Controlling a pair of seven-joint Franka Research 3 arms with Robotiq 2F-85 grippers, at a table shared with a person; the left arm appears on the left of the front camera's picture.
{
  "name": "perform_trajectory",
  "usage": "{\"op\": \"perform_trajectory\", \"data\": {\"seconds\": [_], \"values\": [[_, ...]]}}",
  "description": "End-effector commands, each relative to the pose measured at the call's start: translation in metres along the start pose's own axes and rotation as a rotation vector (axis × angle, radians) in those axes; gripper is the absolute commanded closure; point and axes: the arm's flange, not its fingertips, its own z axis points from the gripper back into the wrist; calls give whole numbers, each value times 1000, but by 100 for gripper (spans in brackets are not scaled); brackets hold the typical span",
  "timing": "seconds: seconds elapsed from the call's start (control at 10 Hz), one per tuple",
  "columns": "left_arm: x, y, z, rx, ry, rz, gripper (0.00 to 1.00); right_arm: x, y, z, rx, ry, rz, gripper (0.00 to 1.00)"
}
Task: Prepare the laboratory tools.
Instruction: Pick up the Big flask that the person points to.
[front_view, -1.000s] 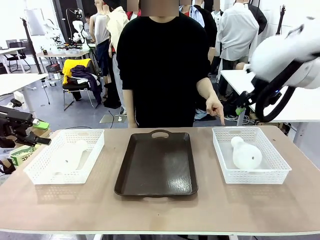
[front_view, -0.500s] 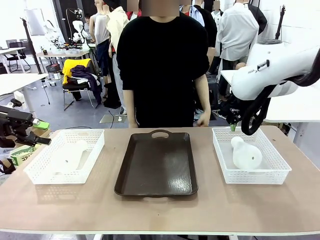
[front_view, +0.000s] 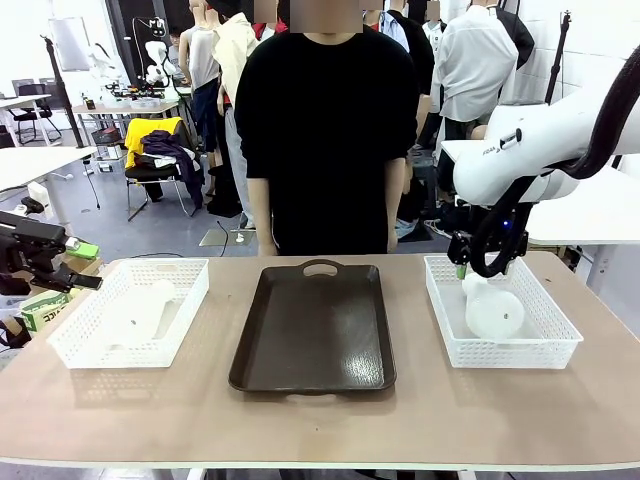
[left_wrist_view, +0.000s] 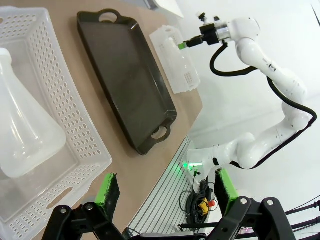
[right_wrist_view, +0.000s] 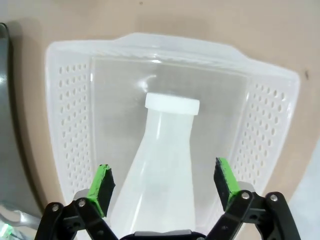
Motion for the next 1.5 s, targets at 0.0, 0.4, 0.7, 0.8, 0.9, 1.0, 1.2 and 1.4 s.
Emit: {"op": "perform_trajectory", "data": {"seconds": [0.0, 0.4, 0.7, 0.8, 0.9, 1.0, 1.2, 1.4], "values": [[2, -1, 3, -16, -8, -1, 0, 11, 3, -8, 30, 28, -38, 0], [2, -1, 3, -16, -8, -1, 0, 20, 7, -31, 8, 50, -69, 0], [2, -1, 3, -16, -8, -1, 0, 23, 9, -36, -30, 25, -80, 0], [2, -1, 3, -16, -8, -1, 0, 22, 9, -36, -37, 26, -78, 7], [2, -1, 3, -16, -8, -1, 0, 23, 9, -36, -44, 28, -88, 21], [2, -1, 3, -16, -8, -1, 0, 24, 8, -38, -57, 32, -98, 37], [2, -1, 3, -16, -8, -1, 0, 26, 7, -43, -74, 37, -116, 70], [2, -1, 3, -16, -8, -1, 0, 28, 5, -50, -88, 54, -129, 100]]}}
